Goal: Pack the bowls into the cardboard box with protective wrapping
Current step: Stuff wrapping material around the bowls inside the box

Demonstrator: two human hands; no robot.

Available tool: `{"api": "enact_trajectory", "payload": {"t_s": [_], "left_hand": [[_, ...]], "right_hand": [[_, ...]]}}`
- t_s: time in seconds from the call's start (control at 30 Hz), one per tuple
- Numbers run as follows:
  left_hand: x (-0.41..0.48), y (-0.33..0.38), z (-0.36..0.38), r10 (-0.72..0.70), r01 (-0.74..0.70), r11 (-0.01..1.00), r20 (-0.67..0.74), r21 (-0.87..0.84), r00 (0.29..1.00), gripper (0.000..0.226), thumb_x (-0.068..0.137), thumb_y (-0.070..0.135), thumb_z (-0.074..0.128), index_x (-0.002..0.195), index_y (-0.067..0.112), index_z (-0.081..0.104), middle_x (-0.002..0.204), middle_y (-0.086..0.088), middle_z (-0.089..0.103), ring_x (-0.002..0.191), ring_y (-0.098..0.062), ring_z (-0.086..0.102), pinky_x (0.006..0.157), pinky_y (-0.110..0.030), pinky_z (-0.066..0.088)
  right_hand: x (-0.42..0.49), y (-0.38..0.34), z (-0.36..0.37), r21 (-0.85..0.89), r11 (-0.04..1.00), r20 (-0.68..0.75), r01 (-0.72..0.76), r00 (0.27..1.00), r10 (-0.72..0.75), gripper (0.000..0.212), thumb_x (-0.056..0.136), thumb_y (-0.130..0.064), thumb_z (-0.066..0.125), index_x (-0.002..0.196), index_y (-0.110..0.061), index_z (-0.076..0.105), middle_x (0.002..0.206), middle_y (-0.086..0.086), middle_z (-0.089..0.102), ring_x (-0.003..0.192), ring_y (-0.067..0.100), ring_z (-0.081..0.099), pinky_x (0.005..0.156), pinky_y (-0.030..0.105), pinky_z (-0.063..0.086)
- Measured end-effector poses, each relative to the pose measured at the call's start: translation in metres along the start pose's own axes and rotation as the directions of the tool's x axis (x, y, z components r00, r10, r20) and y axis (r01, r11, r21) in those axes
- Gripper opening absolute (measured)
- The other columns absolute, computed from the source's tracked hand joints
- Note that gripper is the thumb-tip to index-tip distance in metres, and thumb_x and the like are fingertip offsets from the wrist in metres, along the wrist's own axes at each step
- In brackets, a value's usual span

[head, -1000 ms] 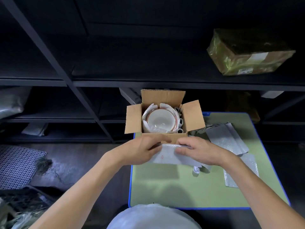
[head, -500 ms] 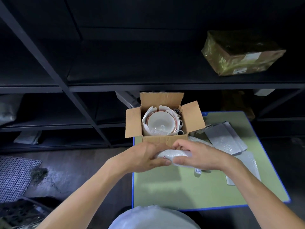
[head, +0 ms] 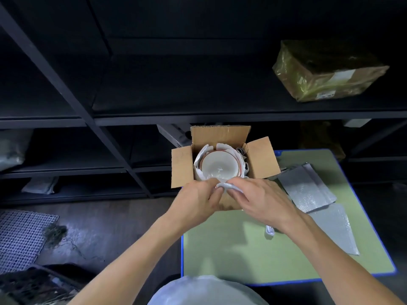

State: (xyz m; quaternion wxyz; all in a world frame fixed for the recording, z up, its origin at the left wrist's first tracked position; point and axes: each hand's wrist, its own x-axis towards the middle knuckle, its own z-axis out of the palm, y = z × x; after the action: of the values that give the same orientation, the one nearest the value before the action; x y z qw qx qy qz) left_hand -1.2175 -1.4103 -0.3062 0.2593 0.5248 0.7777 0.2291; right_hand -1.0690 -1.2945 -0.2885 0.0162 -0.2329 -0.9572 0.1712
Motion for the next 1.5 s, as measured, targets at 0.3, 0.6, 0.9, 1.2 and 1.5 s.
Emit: {"api": "enact_trajectory", "payload": {"t_s": [0.3,0.6,0.9,1.2,1.5], "left_hand": [[0.007,0.01,-0.003,-0.185,0.204,0.922,0.087,-0.33,0.979,0.023,0.099,0.025,0.037,0.082,0.017,0.051,0.072,-0.002,0.058,0.065,-0.021,0.053,0.057,-0.03,0.042],[0.015,-0.006,-0.008,-0.281,0.196,0.594,0.027,-0.781,0.959,0.048,0.09,0.002,0.04,0.114,0.032,0.07,0.082,0.003,0.07,0.073,-0.01,0.062,0.071,-0.033,0.056],[0.009,-0.017,-0.005,-0.151,0.185,0.543,0.122,-0.819,0.981,0.041,0.094,0.018,0.065,0.134,0.023,0.059,0.119,-0.009,0.066,0.107,-0.019,0.068,0.098,-0.043,0.054],[0.012,-0.004,0.002,-0.143,0.157,0.414,0.106,-0.897,0.984,0.03,0.096,0.026,0.066,0.125,0.017,0.063,0.107,-0.024,0.068,0.094,-0.027,0.072,0.088,-0.04,0.059],[0.017,-0.013,0.004,-0.2,0.124,0.629,-0.005,-0.767,0.98,0.015,0.094,0.027,0.069,0.106,0.019,0.068,0.081,-0.001,0.067,0.069,-0.014,0.065,0.065,-0.025,0.056]], "right_hand": [[0.018,-0.014,0.008,-0.016,0.997,-0.231,-0.069,0.971,0.064,0.014,0.097,-0.035,0.055,0.097,-0.021,0.051,0.084,-0.005,0.069,0.075,0.03,0.062,0.056,0.037,0.043],[0.011,-0.028,0.019,0.189,0.982,-0.031,-0.019,0.999,0.025,0.069,0.094,-0.064,0.039,0.151,-0.027,0.029,0.149,-0.016,0.037,0.133,0.01,0.036,0.101,0.031,0.042],[0.01,-0.01,0.024,0.428,0.903,0.004,-0.03,1.0,0.031,0.043,0.099,-0.021,0.054,0.139,-0.028,0.04,0.133,-0.012,0.053,0.117,0.003,0.05,0.089,0.018,0.039],[0.013,0.009,0.021,0.47,0.881,0.003,-0.056,0.998,0.062,0.029,0.102,-0.035,0.048,0.129,-0.043,0.047,0.111,-0.023,0.062,0.101,-0.011,0.055,0.08,0.011,0.042],[0.029,0.022,0.013,0.57,0.795,0.105,-0.208,0.978,0.181,0.009,0.1,-0.037,0.05,0.108,-0.037,0.055,0.096,-0.008,0.067,0.088,0.006,0.061,0.081,0.037,0.053]]}}
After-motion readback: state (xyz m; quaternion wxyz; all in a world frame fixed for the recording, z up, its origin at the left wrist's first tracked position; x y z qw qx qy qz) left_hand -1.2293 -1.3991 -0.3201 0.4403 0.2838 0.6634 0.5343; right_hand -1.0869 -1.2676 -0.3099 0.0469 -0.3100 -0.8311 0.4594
